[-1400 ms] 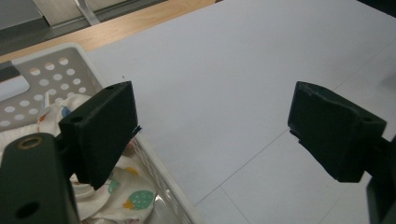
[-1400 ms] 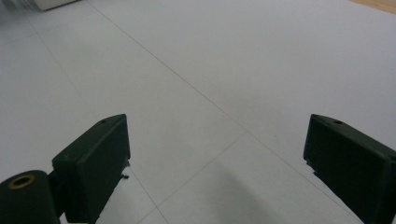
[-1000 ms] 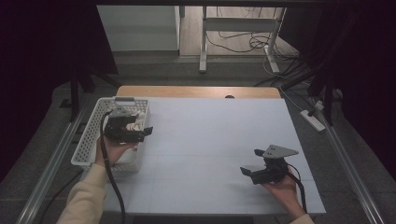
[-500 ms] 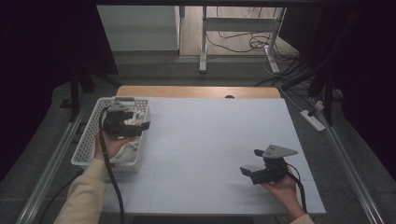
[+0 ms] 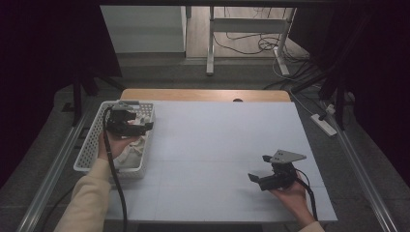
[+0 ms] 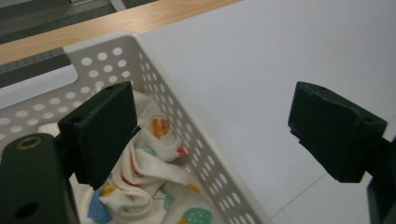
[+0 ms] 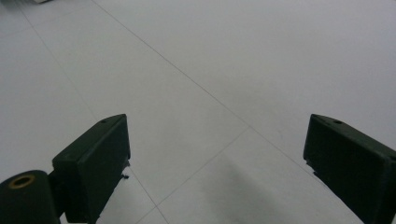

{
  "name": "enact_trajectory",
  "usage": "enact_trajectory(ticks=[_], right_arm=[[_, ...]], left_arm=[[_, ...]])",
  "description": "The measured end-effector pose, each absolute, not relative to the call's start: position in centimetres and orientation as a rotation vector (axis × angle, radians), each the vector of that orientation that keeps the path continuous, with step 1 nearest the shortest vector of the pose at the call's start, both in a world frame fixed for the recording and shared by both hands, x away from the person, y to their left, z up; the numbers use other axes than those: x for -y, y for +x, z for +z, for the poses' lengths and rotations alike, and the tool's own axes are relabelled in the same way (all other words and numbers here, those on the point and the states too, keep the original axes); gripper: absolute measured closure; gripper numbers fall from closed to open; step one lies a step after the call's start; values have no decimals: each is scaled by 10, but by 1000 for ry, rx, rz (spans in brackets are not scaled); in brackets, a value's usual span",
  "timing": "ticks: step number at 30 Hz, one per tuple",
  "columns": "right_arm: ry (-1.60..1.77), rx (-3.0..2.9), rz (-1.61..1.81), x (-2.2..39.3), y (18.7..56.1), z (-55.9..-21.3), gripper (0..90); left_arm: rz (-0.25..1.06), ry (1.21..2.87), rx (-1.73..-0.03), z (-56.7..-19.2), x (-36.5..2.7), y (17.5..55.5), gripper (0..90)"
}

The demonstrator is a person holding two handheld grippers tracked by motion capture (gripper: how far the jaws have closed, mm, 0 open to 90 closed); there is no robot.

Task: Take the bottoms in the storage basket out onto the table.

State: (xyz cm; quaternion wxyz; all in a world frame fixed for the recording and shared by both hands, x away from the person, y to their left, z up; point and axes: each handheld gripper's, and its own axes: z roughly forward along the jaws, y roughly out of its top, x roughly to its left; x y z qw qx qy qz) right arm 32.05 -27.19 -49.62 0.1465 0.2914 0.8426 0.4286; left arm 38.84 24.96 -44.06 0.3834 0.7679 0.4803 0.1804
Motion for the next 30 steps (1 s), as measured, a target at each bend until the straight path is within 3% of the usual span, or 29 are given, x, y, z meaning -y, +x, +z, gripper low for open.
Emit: enact_trajectory(ticks=[30], right_arm=[[841,-2432,1224,272,320,-497,72]], left_arm=[[404,1977,-1430,-469,-284,421,135]])
